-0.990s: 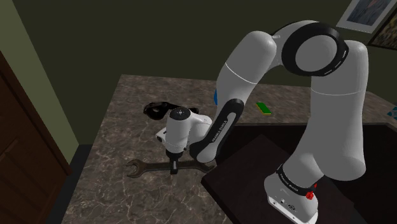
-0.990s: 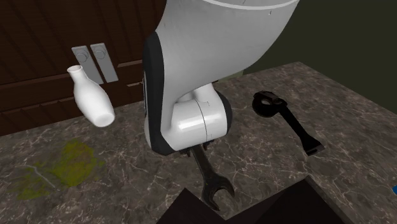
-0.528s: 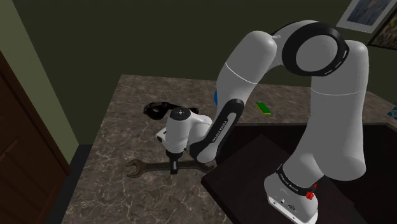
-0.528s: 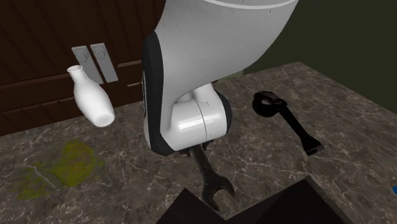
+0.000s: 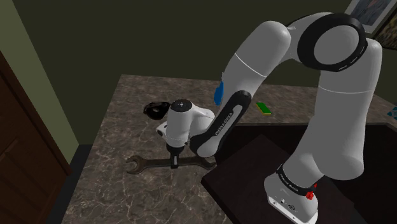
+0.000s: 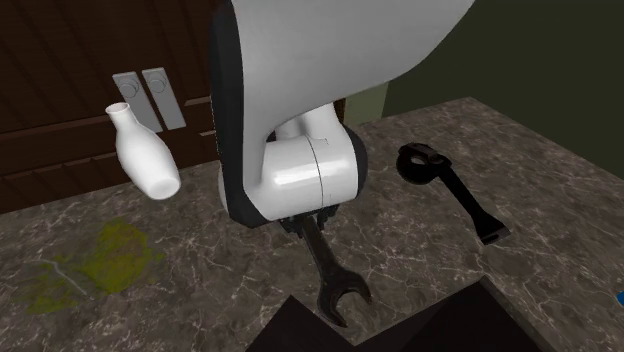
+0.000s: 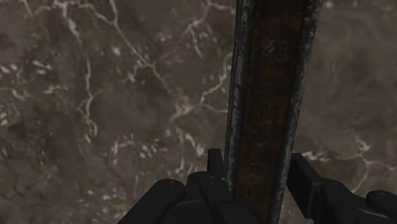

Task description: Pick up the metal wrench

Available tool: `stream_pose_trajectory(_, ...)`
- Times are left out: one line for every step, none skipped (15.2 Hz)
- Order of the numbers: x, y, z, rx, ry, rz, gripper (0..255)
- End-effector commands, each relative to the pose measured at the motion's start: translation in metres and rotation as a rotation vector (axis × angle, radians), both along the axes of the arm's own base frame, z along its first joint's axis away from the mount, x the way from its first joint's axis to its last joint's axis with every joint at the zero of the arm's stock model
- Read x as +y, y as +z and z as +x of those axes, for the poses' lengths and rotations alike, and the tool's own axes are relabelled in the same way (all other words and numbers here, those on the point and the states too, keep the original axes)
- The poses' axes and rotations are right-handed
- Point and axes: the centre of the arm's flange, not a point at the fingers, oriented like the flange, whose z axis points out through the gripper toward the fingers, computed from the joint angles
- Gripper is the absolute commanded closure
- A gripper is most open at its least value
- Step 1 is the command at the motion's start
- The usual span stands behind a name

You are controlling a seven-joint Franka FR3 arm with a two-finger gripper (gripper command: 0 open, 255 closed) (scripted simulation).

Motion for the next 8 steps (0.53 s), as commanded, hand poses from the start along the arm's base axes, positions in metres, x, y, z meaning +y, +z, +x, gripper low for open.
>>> stream_pose_trajectory(0.0, 0.012, 0.0, 0.0, 0.0, 0.0, 255)
stream_pose_trajectory(0.0, 0.017, 0.0, 0.0, 0.0, 0.0, 255)
stream_pose_trajectory(0.0, 0.022, 0.0, 0.0, 0.0, 0.0, 255)
stream_pose_trajectory(0.0, 0.028, 0.0, 0.0, 0.0, 0.0, 255)
stream_pose_trajectory(0.0, 0.033, 0.0, 0.0, 0.0, 0.0, 255)
stream_pose_trajectory(0.0, 0.038, 0.0, 0.0, 0.0, 0.0, 255)
stream_pose_trajectory(0.0, 0.043, 0.0, 0.0, 0.0, 0.0, 255)
stream_pose_trajectory(0.0, 0.044, 0.0, 0.0, 0.0, 0.0, 255)
